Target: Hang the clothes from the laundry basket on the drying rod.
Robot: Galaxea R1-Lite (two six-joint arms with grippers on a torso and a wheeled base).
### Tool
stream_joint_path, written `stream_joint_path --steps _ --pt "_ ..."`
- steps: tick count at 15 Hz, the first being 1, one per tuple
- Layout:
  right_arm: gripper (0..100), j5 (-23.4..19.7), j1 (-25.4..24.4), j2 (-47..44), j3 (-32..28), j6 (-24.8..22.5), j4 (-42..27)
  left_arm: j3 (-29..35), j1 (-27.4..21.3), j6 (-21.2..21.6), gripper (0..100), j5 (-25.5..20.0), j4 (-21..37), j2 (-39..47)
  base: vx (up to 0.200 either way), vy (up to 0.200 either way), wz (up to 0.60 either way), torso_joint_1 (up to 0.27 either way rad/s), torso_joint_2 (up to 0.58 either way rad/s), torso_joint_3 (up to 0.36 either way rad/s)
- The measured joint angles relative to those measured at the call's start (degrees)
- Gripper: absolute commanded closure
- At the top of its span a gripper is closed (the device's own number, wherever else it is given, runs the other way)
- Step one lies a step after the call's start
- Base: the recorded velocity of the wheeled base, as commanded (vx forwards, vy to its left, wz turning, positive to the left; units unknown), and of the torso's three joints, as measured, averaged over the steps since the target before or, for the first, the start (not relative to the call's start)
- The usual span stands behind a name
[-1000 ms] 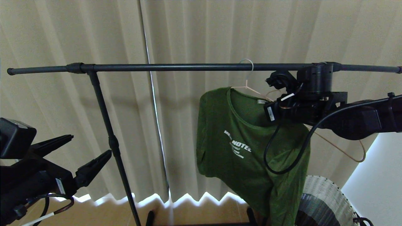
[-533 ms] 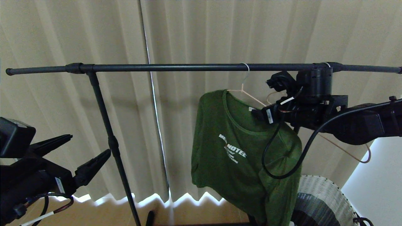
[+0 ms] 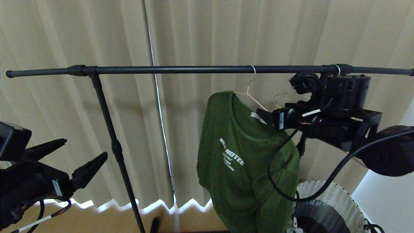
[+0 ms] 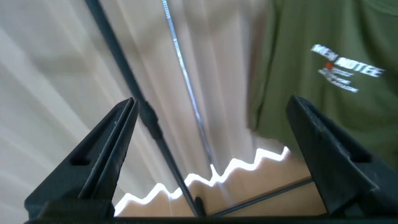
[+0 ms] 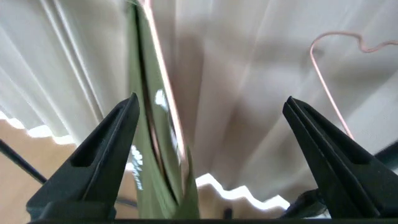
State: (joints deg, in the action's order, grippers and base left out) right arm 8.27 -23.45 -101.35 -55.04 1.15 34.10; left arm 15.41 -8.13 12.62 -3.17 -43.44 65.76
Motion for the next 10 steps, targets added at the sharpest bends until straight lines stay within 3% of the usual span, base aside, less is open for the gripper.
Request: stream_joint_path --steps 5,10 --pt "0 0.0 0.1 9.6 10.3 -0.9 3.5 -0.7 1.1 0.0 0 0.0 -0.1 -0.5 0.0 0.0 0.0 0.0 0.0 0.0" --pt "0 0.9 2.2 22.6 22.0 -3.9 -0.4 -1.6 1.2 0.0 0 0.0 -0.5 -2.1 0.0 0.0 0.0 0.0 0.0 0.0"
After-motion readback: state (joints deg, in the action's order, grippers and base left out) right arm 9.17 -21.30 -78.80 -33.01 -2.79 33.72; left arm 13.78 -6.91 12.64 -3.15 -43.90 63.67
